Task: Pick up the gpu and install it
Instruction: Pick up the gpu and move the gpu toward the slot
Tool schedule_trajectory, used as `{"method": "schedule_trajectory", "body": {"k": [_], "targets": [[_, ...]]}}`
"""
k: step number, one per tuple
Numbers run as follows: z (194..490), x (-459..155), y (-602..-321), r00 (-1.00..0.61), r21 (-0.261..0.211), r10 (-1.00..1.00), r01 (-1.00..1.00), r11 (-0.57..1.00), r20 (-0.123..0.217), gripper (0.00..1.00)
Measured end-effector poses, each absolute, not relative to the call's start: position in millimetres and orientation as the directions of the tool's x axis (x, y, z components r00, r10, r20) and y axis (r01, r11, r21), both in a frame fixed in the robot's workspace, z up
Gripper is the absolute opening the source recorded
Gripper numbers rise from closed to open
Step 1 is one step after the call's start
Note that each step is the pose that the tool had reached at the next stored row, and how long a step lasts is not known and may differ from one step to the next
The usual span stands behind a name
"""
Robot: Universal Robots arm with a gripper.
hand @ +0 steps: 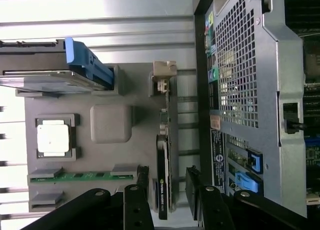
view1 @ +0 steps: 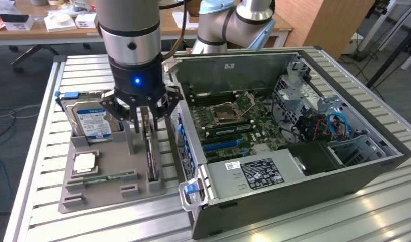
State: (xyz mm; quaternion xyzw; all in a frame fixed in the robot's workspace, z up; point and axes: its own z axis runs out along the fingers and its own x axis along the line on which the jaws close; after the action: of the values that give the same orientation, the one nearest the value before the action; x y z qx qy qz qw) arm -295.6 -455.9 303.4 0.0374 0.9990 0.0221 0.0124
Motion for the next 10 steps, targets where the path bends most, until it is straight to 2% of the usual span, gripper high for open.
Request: {"method": "schedule_trajectory", "body": {"k": [10], "targets": [[285.2,-295.6,-455.9,-0.997,0.045,0.075,0.074,0.996,-0.023,0.43]]}}
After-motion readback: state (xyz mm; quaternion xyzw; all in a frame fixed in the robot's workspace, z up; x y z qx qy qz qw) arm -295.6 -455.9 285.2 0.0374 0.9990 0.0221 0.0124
